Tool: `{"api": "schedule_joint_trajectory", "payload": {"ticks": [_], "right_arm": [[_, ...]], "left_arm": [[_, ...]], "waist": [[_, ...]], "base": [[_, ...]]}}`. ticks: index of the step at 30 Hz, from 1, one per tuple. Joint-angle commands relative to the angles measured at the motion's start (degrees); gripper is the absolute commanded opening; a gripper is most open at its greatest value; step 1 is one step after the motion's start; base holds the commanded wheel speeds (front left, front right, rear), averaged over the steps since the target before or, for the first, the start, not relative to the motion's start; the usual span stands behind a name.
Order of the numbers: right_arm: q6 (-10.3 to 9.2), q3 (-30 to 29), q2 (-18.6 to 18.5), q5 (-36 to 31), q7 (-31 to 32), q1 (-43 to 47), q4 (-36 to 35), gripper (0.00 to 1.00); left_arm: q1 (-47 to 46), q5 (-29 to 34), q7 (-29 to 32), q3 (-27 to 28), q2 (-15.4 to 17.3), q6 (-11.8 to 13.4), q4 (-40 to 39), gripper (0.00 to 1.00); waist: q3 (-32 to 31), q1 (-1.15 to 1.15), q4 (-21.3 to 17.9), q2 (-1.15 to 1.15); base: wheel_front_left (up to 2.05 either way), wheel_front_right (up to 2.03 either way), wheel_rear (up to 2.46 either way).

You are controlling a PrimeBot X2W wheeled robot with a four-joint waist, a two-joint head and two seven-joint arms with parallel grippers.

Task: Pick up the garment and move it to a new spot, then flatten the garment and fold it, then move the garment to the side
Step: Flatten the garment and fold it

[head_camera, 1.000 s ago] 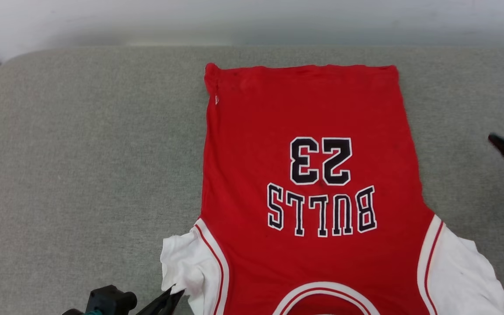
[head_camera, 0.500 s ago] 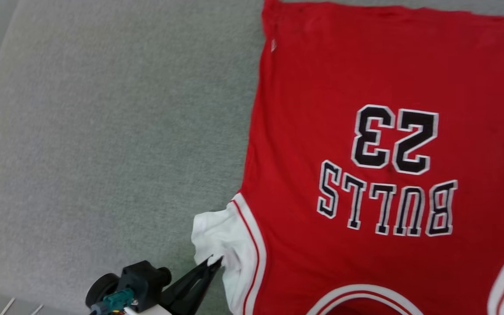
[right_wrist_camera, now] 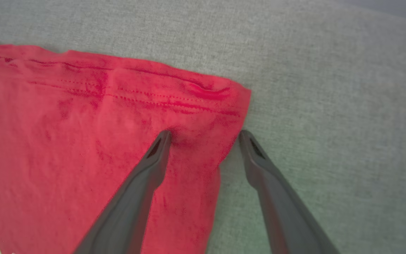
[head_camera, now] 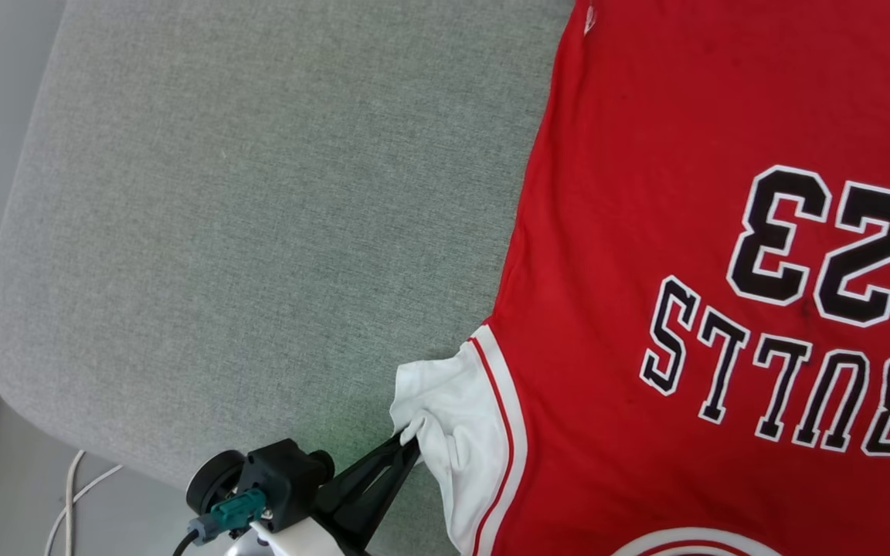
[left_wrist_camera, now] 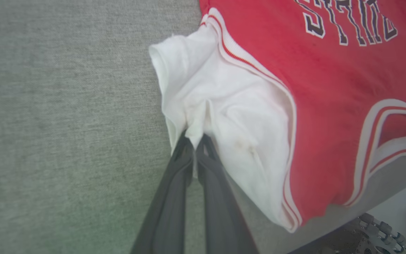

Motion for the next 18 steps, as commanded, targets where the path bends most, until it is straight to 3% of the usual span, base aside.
{"api": "schedule_joint_trajectory", "payload": {"ticks": [1,8,9,10,18], "right_arm": [[-0.02,0.02,0.13,-0.76,1.29,-0.45,0.11,1.00],[-0.01,1.34,0.74,-1.66,7.99,5.93,-2.45,1.00],[-0.01,1.25,0.67,-1.48,8.36,6.47,-2.85,0.47],[-0.01,1.16,0.63,-1.35,8.58,6.99,-3.29,0.00],[-0.02,-0.18,0.07,-0.29,7.78,11.41,-4.72,0.00]], "left_arm": [[-0.96,0.41,-0.47,-0.22,-0.51,-0.19,0.36,0.00],[-2.22,0.21,-1.76,-1.26,-1.93,-0.98,2.38,0.00],[-2.40,0.16,-1.78,-1.28,-1.97,-1.04,2.55,0.00],[-2.56,0.16,-1.90,-1.28,-1.99,-1.08,2.75,0.00],[-2.46,-0.43,-2.10,-0.60,-1.42,-0.46,3.69,0.00]], "waist": [[0.76,-0.01,0.85,0.00],[1.80,-0.01,2.13,0.00],[1.77,-0.01,2.16,0.00],[1.65,-0.01,2.15,0.00],[-1.94,-0.01,0.21,0.00]], "base": [[0.00,0.00,0.00],[0.00,0.00,0.00],[0.00,0.00,0.00],[0.00,0.00,0.00],[0.00,0.00,0.00]]}}
